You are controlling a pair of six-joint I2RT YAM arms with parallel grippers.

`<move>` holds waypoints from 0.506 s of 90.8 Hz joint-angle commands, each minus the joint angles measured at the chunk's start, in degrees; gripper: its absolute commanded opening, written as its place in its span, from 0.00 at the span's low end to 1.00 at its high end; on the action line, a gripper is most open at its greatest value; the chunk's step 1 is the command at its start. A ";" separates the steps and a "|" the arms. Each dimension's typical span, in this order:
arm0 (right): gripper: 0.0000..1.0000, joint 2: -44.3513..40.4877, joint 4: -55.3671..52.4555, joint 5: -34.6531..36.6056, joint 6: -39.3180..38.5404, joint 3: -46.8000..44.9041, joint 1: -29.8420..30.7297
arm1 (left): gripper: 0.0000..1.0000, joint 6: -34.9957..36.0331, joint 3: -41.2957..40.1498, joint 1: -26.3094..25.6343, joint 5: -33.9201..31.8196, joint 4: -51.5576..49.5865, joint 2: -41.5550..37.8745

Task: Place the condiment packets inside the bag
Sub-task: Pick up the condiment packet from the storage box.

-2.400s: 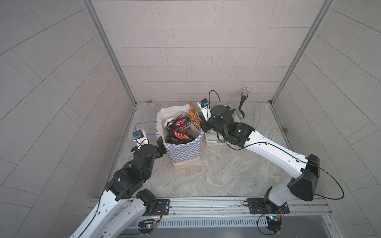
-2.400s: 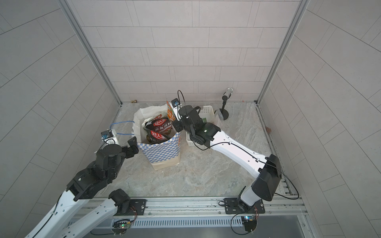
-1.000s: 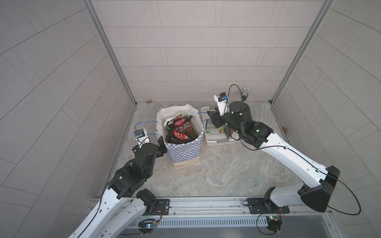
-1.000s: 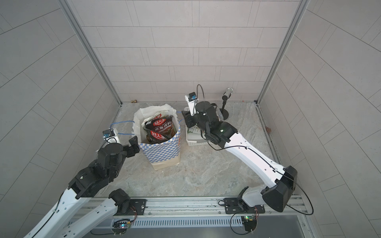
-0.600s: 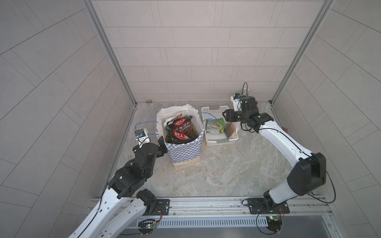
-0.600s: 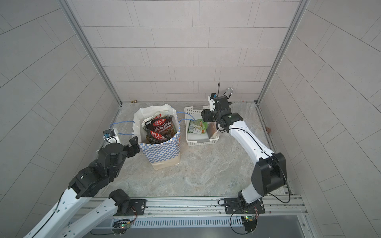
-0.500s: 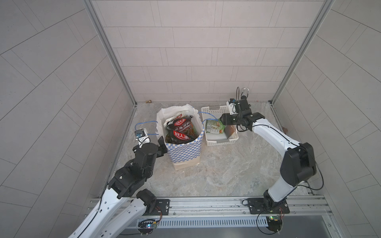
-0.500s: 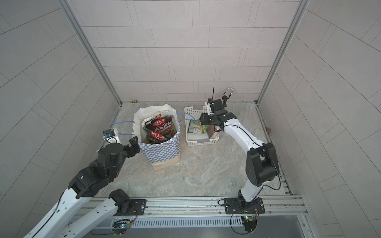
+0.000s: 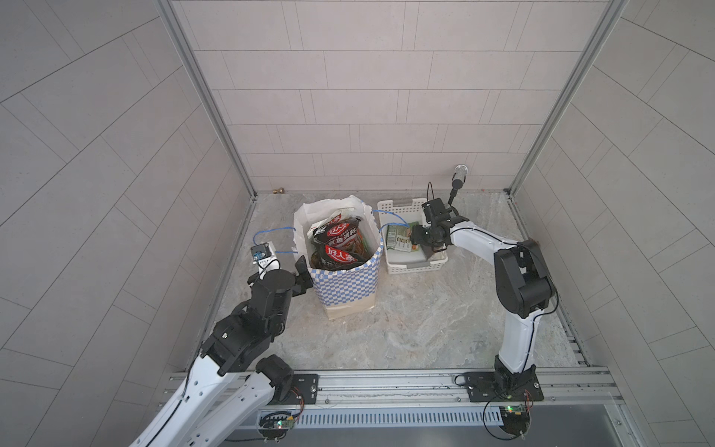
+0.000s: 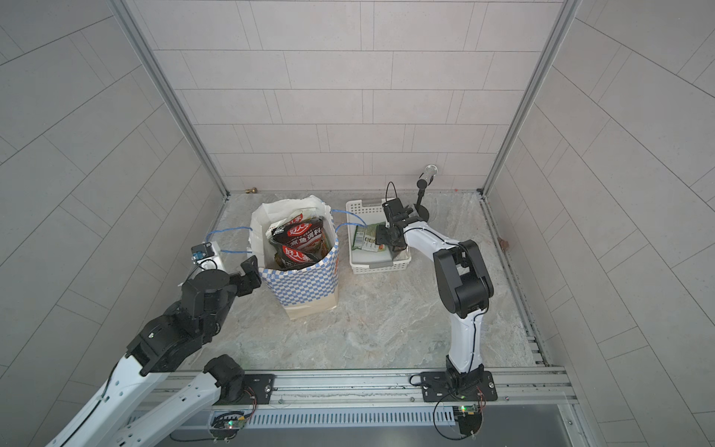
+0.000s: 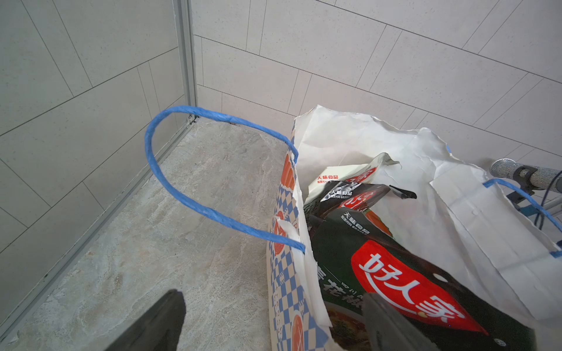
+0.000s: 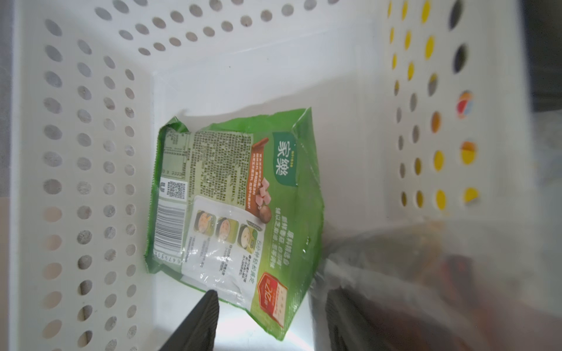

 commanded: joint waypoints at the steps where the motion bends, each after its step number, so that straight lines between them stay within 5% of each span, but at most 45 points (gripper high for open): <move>1: 0.58 2.16 3.59 -0.70 2.35 0.84 -0.25 | 0.92 0.74 0.19 0.38 -0.41 -0.48 -0.23; 16: 0.44 2.65 7.84 -3.12 3.62 -0.24 -0.93 | 0.93 0.88 0.24 0.43 -0.78 -0.93 -0.35; 32: 0.01 -0.61 11.08 -3.83 3.21 -2.87 -1.48 | 0.96 -0.22 0.00 1.12 -0.72 -1.07 -0.23; 46: 0.00 -8.70 10.96 -1.02 0.60 -5.81 -1.60 | 0.96 -1.88 1.43 9.16 7.15 -1.80 -0.50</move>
